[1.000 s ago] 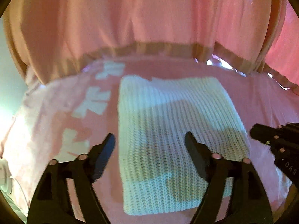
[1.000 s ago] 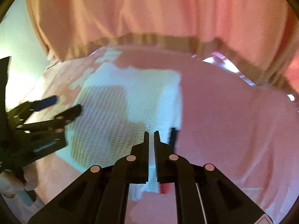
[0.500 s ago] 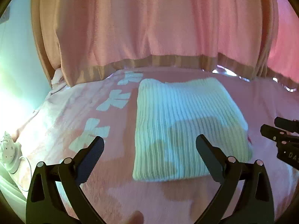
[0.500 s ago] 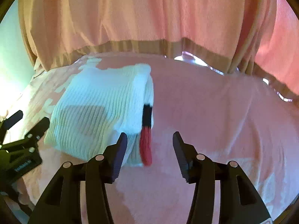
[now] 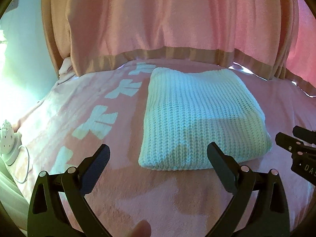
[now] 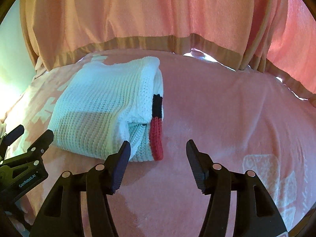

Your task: Fold small clothes

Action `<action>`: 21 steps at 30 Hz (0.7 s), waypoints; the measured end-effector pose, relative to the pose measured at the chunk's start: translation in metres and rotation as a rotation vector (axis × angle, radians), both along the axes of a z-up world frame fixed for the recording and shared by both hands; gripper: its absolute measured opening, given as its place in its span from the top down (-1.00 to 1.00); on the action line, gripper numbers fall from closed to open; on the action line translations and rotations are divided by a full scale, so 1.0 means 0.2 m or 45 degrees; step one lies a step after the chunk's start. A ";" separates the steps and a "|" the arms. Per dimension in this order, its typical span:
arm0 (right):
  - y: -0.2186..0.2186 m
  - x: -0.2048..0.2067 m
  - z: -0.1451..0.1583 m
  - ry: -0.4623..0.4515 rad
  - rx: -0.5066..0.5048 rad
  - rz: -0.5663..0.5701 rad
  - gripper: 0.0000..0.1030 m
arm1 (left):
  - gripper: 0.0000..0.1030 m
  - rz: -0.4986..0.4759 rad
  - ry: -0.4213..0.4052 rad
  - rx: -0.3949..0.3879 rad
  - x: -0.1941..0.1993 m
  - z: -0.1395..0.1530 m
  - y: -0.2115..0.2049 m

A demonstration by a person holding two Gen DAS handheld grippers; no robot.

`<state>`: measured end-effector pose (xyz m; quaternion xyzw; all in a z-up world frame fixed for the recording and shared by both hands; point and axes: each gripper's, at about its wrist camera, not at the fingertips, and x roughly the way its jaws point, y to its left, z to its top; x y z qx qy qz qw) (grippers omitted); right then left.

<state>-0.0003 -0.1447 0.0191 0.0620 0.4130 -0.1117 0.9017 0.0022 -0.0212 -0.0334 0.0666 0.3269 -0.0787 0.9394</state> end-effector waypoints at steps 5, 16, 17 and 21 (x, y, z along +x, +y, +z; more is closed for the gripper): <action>0.03 0.01 -0.02 0.010 -0.011 0.014 -0.11 | -0.87 0.031 0.017 -0.015 0.02 -0.03 0.02; 0.07 0.02 -0.04 0.018 -0.013 0.025 -0.11 | -0.87 0.062 0.052 -0.035 0.05 -0.04 0.05; 0.07 0.02 -0.04 0.019 -0.012 0.025 -0.11 | -0.87 0.061 0.056 -0.035 0.05 -0.05 0.05; 0.07 0.02 -0.04 0.020 -0.013 0.021 -0.11 | -0.87 0.051 0.053 -0.033 0.05 -0.04 0.05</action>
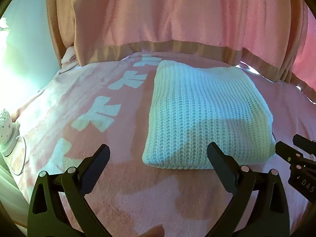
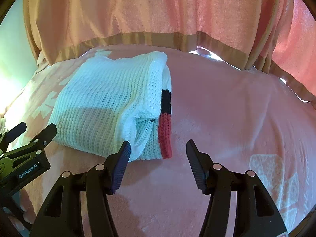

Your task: Fold small clothes

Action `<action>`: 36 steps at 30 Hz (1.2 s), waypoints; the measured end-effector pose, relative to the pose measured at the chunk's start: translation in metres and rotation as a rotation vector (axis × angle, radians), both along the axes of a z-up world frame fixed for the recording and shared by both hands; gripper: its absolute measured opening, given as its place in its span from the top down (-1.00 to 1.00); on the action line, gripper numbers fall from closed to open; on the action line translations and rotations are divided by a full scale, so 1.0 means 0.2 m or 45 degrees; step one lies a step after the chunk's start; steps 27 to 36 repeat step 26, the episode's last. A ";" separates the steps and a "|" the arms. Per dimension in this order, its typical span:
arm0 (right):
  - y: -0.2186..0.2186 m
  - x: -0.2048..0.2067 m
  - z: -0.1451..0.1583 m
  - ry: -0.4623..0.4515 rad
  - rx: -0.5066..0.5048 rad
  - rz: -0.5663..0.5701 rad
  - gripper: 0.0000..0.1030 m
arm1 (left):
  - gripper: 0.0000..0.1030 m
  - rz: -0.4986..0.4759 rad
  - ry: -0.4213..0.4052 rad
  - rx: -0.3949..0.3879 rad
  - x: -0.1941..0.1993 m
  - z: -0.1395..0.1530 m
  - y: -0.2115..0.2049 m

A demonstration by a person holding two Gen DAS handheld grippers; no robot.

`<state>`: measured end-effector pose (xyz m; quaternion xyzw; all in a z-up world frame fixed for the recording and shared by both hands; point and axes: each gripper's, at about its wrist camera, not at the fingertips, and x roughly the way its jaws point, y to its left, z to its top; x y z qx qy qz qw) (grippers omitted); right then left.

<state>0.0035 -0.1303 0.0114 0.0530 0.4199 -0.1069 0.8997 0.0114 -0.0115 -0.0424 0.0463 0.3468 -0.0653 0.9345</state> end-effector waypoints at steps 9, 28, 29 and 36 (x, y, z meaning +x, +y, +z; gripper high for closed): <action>0.01 0.00 0.00 -0.003 0.008 -0.008 -0.11 | -0.87 -0.005 0.007 0.032 0.00 -0.01 -0.02; 0.02 0.01 0.00 -0.005 0.006 -0.011 -0.12 | -0.87 -0.038 0.030 0.033 -0.02 -0.03 -0.05; 0.02 0.01 0.00 -0.005 0.006 -0.011 -0.12 | -0.87 -0.038 0.030 0.033 -0.02 -0.03 -0.05; 0.02 0.01 0.00 -0.005 0.006 -0.011 -0.12 | -0.87 -0.038 0.030 0.033 -0.02 -0.03 -0.05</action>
